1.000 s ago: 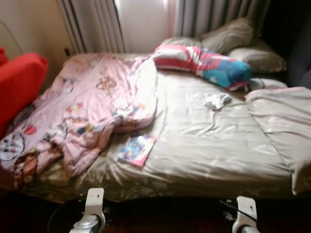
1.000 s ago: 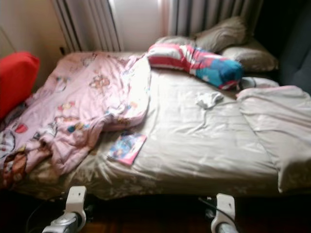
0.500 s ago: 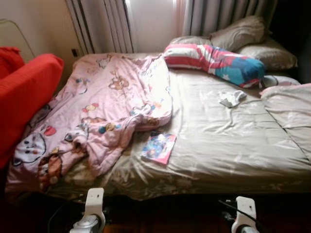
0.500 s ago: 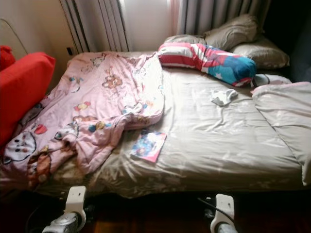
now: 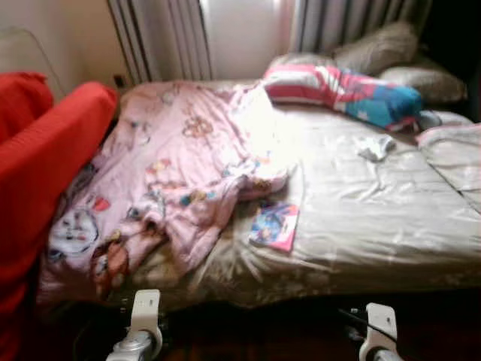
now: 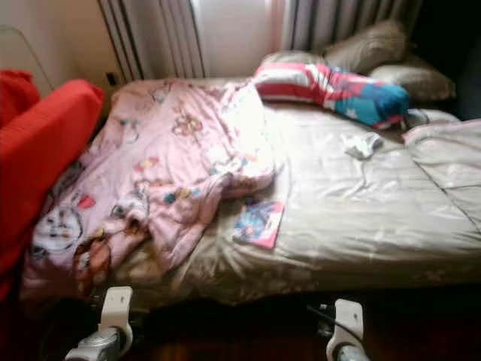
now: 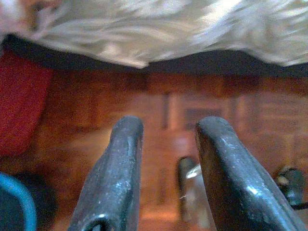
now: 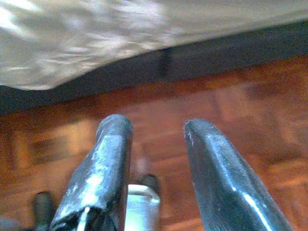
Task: Clean up the room
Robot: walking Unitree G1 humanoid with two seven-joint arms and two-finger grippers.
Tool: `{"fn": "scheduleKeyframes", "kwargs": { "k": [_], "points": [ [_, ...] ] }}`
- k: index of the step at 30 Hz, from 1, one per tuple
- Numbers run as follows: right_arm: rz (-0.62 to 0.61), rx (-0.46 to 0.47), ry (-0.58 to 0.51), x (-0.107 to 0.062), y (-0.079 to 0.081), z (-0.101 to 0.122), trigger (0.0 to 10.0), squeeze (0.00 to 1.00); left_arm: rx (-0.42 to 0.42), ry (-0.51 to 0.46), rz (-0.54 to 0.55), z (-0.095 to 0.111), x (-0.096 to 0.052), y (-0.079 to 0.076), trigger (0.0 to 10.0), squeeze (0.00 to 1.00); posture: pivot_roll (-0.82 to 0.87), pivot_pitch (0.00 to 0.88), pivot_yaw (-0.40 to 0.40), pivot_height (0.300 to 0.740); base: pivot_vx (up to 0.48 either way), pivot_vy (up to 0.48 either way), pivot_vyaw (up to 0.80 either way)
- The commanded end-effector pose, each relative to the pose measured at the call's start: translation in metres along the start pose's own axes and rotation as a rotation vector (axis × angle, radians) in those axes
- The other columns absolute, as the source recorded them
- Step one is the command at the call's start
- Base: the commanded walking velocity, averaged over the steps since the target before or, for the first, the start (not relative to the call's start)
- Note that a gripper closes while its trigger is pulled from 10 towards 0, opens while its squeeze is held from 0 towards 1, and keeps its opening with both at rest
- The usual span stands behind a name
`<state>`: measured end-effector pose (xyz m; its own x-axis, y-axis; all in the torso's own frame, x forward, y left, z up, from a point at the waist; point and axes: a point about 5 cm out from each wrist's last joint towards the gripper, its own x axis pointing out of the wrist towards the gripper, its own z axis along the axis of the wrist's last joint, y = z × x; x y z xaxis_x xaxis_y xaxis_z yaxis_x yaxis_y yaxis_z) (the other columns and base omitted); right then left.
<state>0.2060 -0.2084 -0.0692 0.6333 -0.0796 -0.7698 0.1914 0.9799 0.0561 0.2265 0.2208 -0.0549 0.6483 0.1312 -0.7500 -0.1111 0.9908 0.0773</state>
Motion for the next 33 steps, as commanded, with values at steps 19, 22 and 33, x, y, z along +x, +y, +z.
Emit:
{"fn": "scheduleKeyframes", "kwargs": {
  "k": [19, 22, 33],
  "points": [
    [-0.009, 0.004, -0.008, -0.0005, -0.0037, 0.0006, 10.0, 0.0, -0.016, -0.02, -0.024, 0.0002, 0.0, -0.0052, 10.0, 0.0, 0.0, 0.0, 0.024, 0.69, 0.0, 0.0, 0.0],
    [-0.01, 0.003, -0.008, -0.0006, -0.0037, 0.0004, 10.0, 0.0, -0.015, -0.019, -0.025, -0.0002, -0.0001, -0.0052, 10.0, 0.0, -0.01, 0.0, 0.025, 0.69, 0.0, 0.0, 0.0],
    [-0.006, -0.002, -0.006, -0.0007, -0.004, -0.0003, 10.0, 0.0, -0.012, -0.018, -0.038, -0.0009, -0.0002, -0.0059, 10.0, 0.0, 0.0, 0.0, 0.025, 0.69, 0.0, 0.0, 0.0]
  ]
}}
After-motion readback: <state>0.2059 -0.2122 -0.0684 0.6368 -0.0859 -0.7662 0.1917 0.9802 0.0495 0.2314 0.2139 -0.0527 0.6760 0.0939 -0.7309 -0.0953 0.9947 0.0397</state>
